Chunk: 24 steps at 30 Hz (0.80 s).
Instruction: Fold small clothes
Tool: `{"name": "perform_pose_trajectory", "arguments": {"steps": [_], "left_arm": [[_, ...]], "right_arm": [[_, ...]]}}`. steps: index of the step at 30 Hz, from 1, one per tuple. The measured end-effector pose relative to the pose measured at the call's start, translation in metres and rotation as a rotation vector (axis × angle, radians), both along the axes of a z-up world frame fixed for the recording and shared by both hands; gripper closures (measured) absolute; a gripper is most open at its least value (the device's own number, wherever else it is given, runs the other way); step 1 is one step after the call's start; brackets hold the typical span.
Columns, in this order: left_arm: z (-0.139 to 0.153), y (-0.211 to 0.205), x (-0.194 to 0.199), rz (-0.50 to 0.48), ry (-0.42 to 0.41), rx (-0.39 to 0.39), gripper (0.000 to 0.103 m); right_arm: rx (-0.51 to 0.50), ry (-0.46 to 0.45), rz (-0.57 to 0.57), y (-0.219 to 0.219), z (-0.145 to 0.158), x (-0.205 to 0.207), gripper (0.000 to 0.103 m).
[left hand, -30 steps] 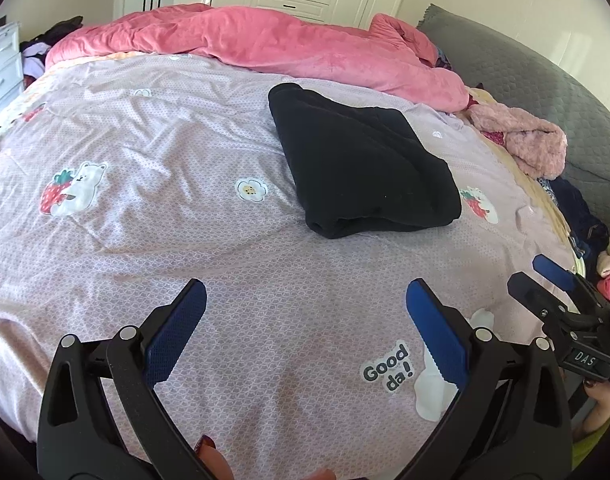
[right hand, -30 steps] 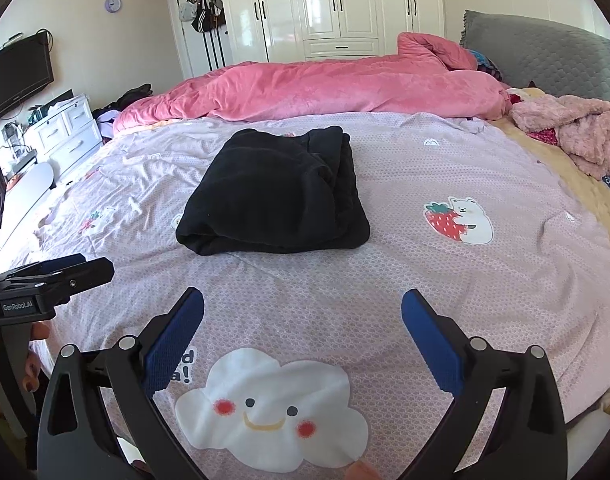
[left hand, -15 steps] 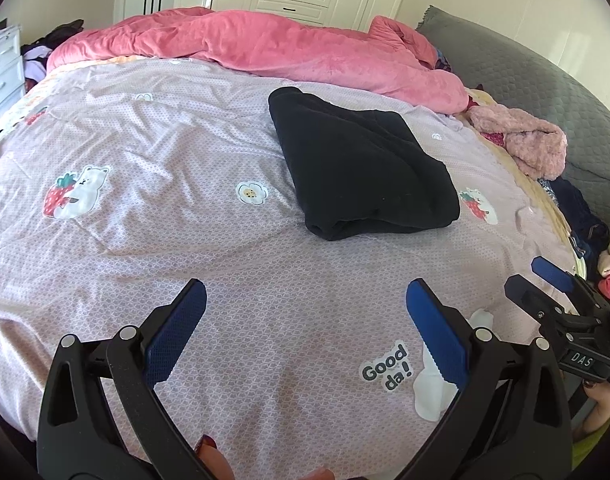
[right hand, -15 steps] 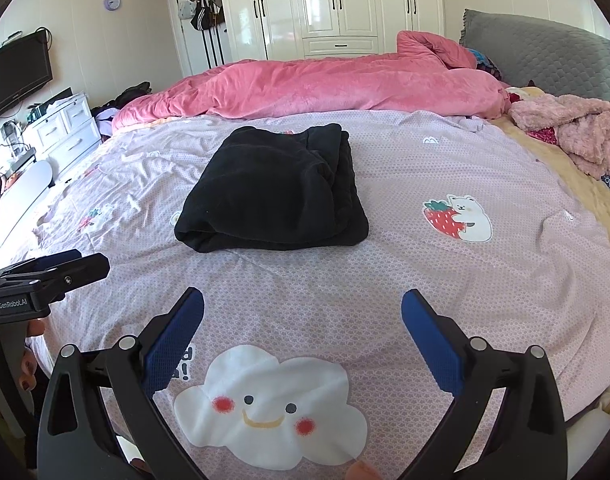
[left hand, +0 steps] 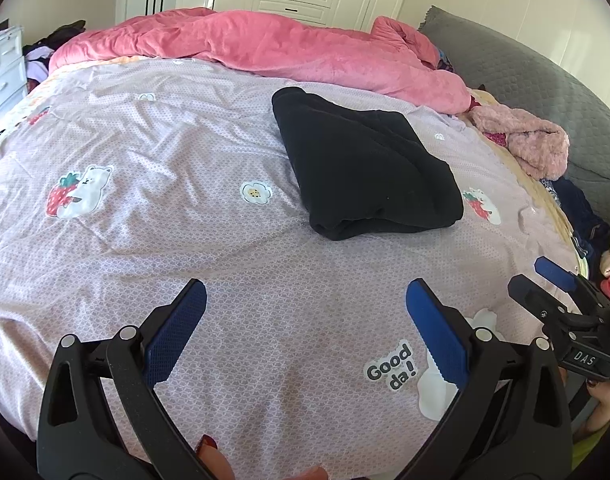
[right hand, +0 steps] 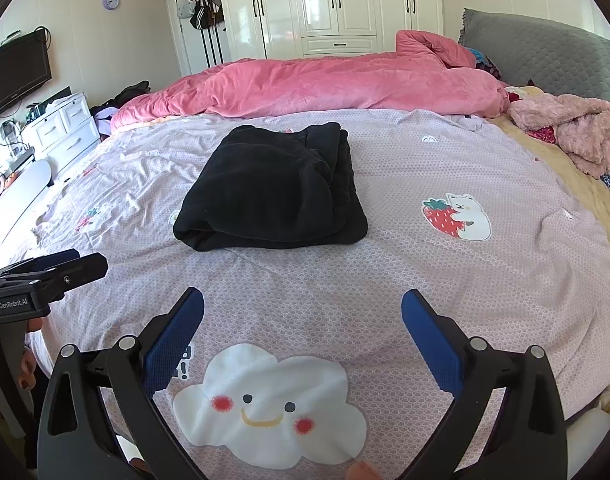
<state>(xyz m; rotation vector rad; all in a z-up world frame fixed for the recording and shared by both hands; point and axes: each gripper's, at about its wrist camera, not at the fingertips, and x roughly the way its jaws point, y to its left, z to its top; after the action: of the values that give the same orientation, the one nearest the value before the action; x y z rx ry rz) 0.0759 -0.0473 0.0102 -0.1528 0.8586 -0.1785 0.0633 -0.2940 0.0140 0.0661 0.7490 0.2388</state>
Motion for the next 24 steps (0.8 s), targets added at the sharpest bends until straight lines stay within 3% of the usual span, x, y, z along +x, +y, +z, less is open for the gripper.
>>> {"name": "perform_pose_trajectory", "arguments": {"steps": [24], "left_arm": [[-0.0023,0.0013,0.0012,0.006,0.018,0.009,0.009]], "right_arm": [[-0.01,0.012,-0.013,-0.0044,-0.0017,-0.0017,0.004]]}}
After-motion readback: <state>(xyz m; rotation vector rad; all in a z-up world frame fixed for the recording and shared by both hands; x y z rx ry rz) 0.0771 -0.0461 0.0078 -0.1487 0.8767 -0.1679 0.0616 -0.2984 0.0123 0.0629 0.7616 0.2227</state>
